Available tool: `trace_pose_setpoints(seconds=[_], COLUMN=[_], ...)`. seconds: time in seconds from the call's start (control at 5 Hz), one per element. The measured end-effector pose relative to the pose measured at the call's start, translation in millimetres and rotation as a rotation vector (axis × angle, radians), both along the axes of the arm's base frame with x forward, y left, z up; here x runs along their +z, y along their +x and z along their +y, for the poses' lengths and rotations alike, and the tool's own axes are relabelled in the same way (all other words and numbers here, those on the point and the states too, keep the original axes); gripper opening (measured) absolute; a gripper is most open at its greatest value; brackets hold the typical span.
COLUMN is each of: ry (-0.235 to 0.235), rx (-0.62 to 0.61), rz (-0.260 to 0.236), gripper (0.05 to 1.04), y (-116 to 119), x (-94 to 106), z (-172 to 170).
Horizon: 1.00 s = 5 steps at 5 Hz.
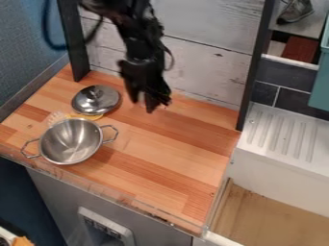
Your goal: Put the object in the silver pot
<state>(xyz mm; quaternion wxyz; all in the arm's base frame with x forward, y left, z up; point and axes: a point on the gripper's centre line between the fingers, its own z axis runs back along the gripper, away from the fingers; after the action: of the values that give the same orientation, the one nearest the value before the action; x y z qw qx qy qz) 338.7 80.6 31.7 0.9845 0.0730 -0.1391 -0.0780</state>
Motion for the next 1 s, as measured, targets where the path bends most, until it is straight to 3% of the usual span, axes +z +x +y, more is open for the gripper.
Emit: trace_pose_setpoints(seconds=[0.2, 0.4, 0.6, 1.0], ry=[0.01, -0.042, -0.021, -0.002], rx=[0.13, 0.223, 0.292, 0.376], rz=[-0.02, -0.052, -0.025, 0.075], gripper=[0.493, 0.493, 0.492, 0.492], y=[-33, -64, -87, -105], x=[7.5, 8.8, 1.9, -24.2], z=[29, 49, 60, 74])
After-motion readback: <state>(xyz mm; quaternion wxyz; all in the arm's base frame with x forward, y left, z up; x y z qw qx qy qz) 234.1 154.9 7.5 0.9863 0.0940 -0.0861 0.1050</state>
